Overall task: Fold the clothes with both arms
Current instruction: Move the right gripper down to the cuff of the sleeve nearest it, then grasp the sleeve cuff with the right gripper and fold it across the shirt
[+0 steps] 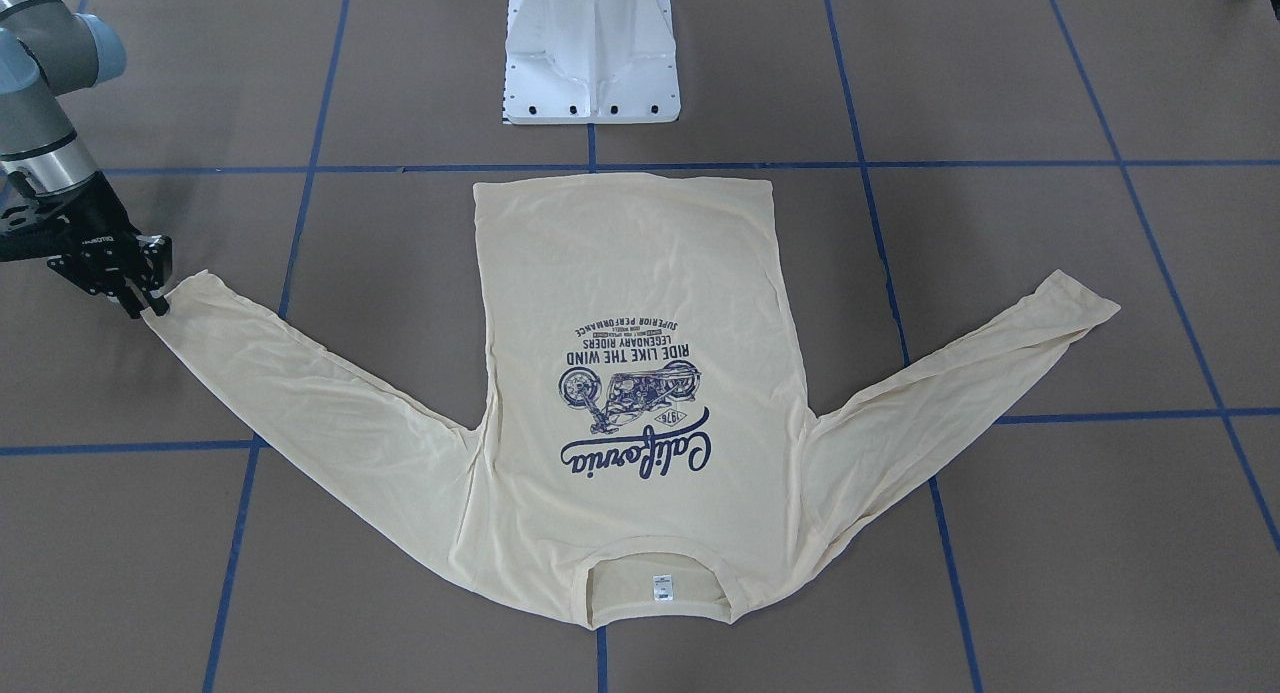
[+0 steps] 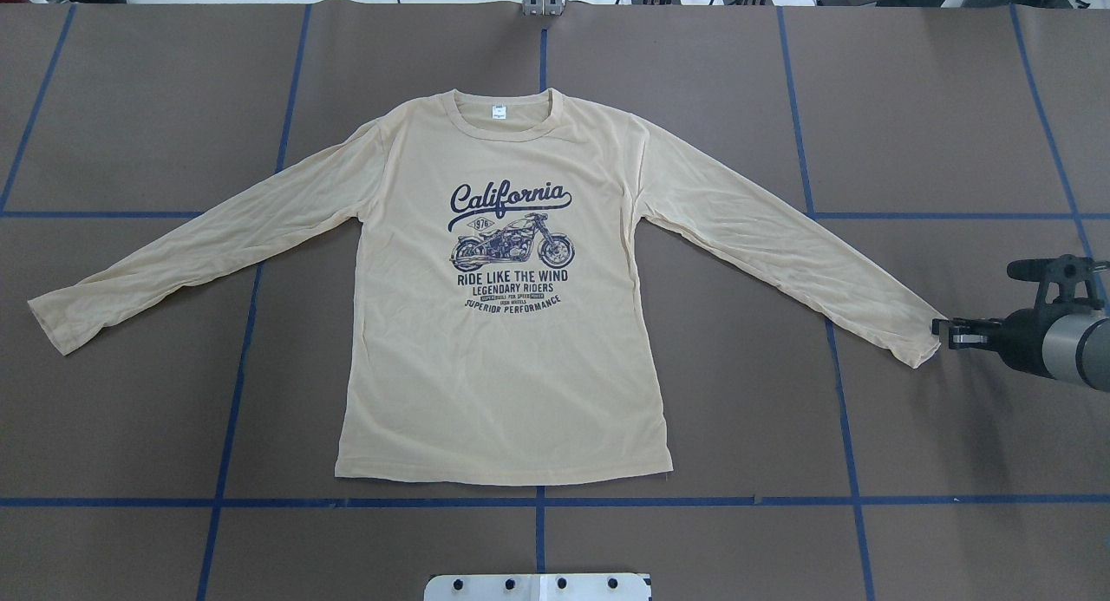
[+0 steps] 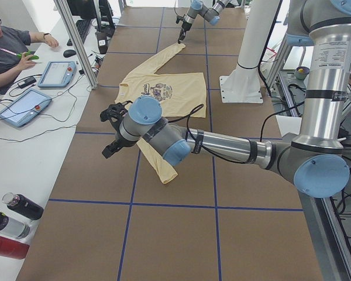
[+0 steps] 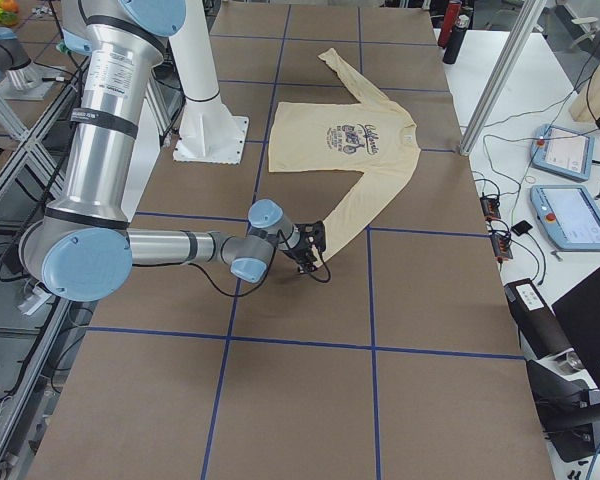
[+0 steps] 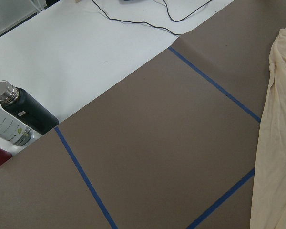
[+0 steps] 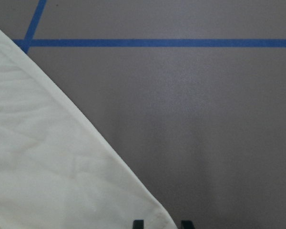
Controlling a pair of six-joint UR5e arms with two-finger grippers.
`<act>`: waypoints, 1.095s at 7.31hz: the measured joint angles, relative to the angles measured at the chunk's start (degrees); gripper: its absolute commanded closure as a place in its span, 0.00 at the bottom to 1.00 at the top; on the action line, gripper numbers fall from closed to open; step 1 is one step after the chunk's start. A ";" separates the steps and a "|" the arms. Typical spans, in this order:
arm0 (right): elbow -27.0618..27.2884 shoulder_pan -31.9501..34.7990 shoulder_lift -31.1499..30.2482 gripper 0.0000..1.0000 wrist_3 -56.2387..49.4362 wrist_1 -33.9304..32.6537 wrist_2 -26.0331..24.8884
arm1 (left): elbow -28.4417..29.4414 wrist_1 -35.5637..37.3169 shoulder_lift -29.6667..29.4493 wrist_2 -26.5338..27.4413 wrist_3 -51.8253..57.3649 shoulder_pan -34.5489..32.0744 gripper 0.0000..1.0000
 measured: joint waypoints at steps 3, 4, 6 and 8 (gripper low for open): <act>0.71 0.07 0.10 1.00 0.00 0.00 0.11 | 0.11 -0.03 -0.02 0.00 -0.01 0.00 0.00; 2.16 0.36 0.11 1.00 -0.02 -0.06 0.56 | 0.15 -0.04 -0.06 0.00 -0.03 0.00 0.00; 8.13 4.09 0.24 1.00 -0.12 -3.98 4.54 | 0.23 -0.03 -0.08 0.00 -0.05 0.00 0.00; 16.10 8.07 5.03 1.00 -0.04 -16.44 8.78 | 0.27 -0.01 -0.09 0.00 -0.08 0.00 0.00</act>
